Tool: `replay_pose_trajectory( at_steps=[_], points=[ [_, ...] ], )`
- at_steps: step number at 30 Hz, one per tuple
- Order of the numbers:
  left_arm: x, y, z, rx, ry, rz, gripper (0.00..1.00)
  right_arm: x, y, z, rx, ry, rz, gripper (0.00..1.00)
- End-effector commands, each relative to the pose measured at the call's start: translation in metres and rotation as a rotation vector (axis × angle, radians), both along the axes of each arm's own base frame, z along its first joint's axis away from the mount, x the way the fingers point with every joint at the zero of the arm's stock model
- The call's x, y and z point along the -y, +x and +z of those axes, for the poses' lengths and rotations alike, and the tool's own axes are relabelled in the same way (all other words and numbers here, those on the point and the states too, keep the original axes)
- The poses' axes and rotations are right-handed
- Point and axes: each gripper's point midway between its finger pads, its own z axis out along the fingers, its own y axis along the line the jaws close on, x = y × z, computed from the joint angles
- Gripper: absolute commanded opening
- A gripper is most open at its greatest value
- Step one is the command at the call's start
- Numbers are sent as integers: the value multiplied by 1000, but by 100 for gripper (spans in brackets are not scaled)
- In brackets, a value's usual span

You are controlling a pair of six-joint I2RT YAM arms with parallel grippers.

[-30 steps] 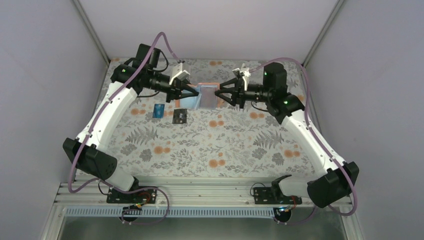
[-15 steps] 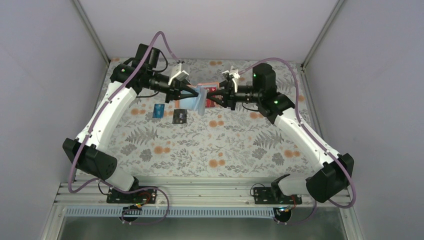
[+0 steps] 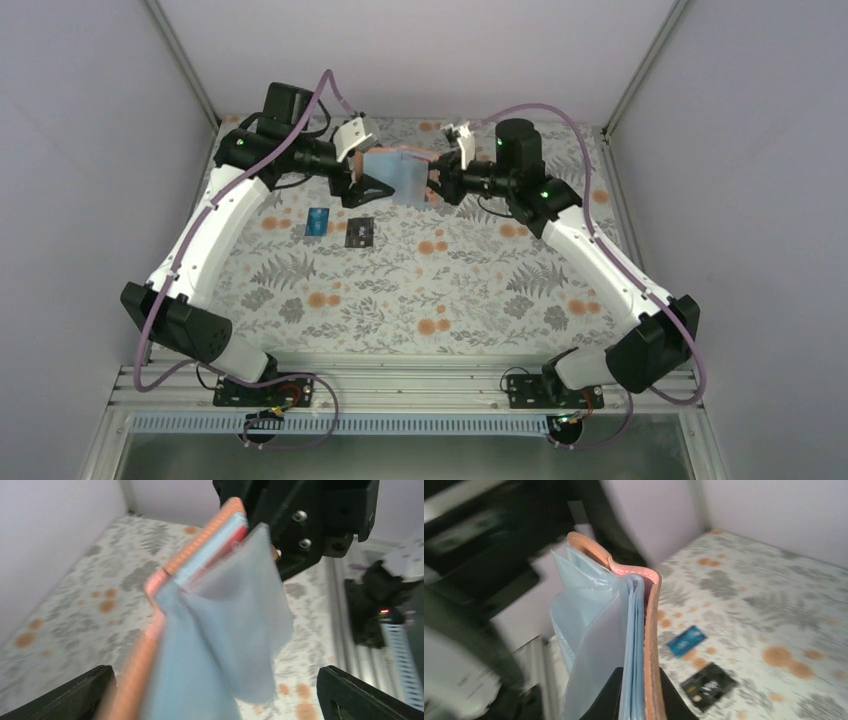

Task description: Take the credit cards out of the card holder

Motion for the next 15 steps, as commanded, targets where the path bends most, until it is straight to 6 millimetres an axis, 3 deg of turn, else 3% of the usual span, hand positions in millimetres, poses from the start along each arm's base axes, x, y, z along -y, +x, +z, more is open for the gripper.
replay_pose_trajectory(
  at_steps=[1, 4, 6, 10, 12, 15],
  points=[
    [-28, 36, 21, 225, 100, 245, 100, 27, 65, -25, -207, -99, -443, 4],
    [-38, 55, 13, 250, 160, 356, 100, 36, 75, -28, -243, -73, -564, 4],
    [-35, 59, 3, 241, 190, 384, 100, 38, 77, -21, -224, -50, -627, 4],
    [6, 39, 6, 236, 166, 262, 100, 41, 80, -15, -192, -48, -707, 4],
    [24, 34, 7, 238, 162, 229, 100, 32, 79, -16, -208, -51, -674, 4],
    [36, 50, -8, 218, 197, 277, 100, 14, 73, -14, -231, -28, -603, 4]
  ],
)
